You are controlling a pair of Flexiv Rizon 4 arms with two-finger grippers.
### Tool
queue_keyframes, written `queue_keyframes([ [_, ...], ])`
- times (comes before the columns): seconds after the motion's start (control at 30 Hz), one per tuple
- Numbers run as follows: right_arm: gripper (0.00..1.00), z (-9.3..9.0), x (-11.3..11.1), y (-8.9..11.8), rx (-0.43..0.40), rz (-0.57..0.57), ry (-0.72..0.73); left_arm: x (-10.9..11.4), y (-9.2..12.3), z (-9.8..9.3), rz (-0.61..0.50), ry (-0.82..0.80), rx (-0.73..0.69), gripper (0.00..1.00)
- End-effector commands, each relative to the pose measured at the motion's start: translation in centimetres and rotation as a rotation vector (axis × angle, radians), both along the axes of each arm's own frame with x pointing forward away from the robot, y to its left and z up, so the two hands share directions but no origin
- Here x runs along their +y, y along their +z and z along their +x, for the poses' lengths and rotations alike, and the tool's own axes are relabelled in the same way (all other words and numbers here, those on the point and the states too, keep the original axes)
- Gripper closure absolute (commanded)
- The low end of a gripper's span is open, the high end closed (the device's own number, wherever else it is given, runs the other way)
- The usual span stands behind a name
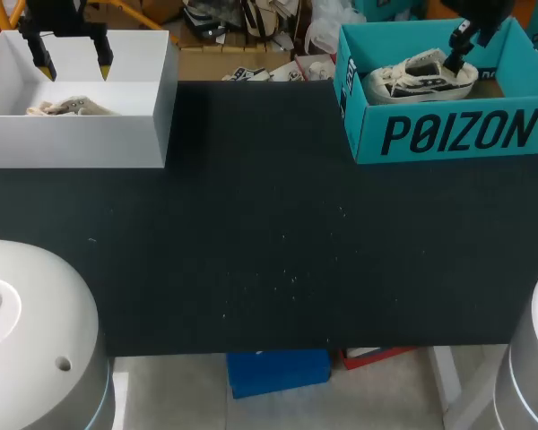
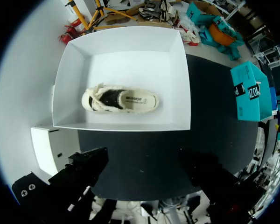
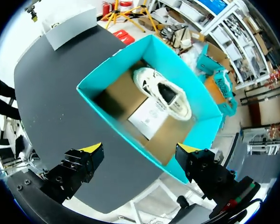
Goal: Take the shoe out of the shoebox, open the shoe tongue, remove and reinsert the insole, then place the shoe into the shoebox
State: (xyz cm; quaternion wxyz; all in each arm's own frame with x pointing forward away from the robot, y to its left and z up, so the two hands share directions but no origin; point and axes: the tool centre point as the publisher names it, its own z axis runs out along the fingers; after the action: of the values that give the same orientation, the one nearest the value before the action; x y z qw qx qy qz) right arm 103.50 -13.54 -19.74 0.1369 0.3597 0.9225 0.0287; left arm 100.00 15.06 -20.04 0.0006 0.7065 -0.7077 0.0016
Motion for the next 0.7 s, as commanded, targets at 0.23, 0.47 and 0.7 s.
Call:
queue_keyframes([
  [0.23, 0.00, 2.3, -1.6, -2.6, 0.007, -0.130, 0.743, 0.0, 0.0, 0.0, 0.001, 0.001, 0.001, 0.00],
  [0.47, 0.18, 5.6, -1.4, -4.6, -0.011, -0.110, 0.783, 0.0, 0.0, 0.0, 0.001, 0.001, 0.001, 0.00],
  [0.7, 0.54, 8.9, -1.0, -6.7, 0.004, -0.129, 0.837, 0.0, 0.0, 0.0, 0.001, 0.001, 0.001, 0.00],
])
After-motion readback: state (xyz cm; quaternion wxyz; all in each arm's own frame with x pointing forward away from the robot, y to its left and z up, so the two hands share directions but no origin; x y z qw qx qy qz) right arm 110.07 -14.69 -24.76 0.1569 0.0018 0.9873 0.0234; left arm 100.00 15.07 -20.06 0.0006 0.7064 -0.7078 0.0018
